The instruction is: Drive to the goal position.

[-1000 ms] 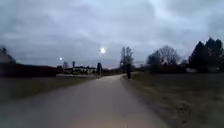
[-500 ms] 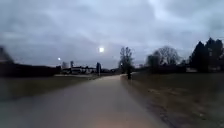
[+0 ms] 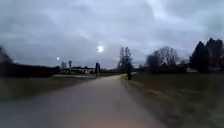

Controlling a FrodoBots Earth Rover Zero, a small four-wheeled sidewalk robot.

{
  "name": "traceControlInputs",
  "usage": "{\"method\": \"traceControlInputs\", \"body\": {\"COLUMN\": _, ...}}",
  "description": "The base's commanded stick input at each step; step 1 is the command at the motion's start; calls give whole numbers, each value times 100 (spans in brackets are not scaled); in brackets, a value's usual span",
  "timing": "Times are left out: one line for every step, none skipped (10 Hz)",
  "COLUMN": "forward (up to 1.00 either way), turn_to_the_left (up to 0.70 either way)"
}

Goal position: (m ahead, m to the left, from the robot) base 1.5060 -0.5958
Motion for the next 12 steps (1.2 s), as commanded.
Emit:
{"method": "traceControlInputs", "body": {"forward": 100, "turn_to_the_left": 4}}
{"method": "traceControlInputs", "body": {"forward": 100, "turn_to_the_left": 4}}
{"method": "traceControlInputs", "body": {"forward": 100, "turn_to_the_left": 4}}
{"method": "traceControlInputs", "body": {"forward": 100, "turn_to_the_left": 4}}
{"method": "traceControlInputs", "body": {"forward": 100, "turn_to_the_left": 4}}
{"method": "traceControlInputs", "body": {"forward": 100, "turn_to_the_left": 4}}
{"method": "traceControlInputs", "body": {"forward": 100, "turn_to_the_left": 4}}
{"method": "traceControlInputs", "body": {"forward": 100, "turn_to_the_left": 4}}
{"method": "traceControlInputs", "body": {"forward": 100, "turn_to_the_left": 4}}
{"method": "traceControlInputs", "body": {"forward": 100, "turn_to_the_left": 4}}
{"method": "traceControlInputs", "body": {"forward": 100, "turn_to_the_left": 4}}
{"method": "traceControlInputs", "body": {"forward": 100, "turn_to_the_left": 4}}
